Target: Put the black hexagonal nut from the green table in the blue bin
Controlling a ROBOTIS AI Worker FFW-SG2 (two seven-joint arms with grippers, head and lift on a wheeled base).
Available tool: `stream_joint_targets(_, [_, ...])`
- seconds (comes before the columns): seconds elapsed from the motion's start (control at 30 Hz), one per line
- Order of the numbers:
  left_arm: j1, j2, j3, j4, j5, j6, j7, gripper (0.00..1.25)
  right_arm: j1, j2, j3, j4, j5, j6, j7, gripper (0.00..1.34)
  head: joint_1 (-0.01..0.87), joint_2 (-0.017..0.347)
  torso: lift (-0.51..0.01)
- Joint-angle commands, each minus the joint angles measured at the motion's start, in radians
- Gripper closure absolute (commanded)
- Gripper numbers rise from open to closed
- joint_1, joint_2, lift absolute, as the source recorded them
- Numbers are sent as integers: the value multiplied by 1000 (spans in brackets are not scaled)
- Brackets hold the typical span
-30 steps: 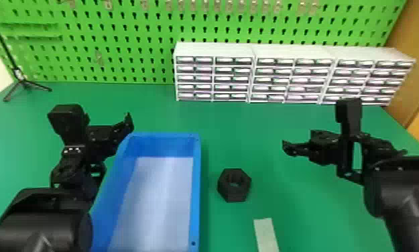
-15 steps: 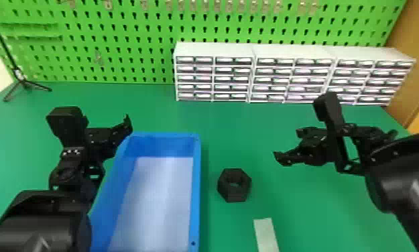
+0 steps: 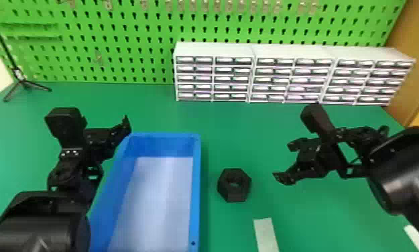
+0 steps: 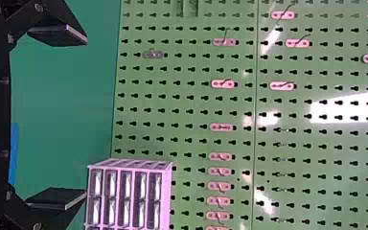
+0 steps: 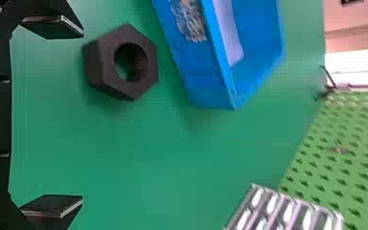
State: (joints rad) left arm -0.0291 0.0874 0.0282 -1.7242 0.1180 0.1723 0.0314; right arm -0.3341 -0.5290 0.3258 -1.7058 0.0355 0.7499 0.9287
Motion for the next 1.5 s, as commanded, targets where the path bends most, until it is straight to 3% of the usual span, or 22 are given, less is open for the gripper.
stream_joint_targets(0.0, [0, 0, -1, 0, -1, 1, -1, 159, -23, -20, 62, 2, 58, 17, 52, 87, 683, 28, -96])
stream_joint_targets(0.2, [0, 0, -1, 0, -4, 1, 1, 159, -46, -32, 121, 12, 98, 42, 131, 87, 683, 28, -96])
stream_joint_targets(0.43, [1, 0, -1, 0, -4, -1, -1, 159, -48, -31, 127, 14, 139, 48, 167, 87, 683, 28, -96])
stream_joint_targets(1.47, [-3, 2, -2, 0, -6, 1, 1, 159, -62, -37, 153, 29, 135, 48, 173, 87, 683, 28, -96])
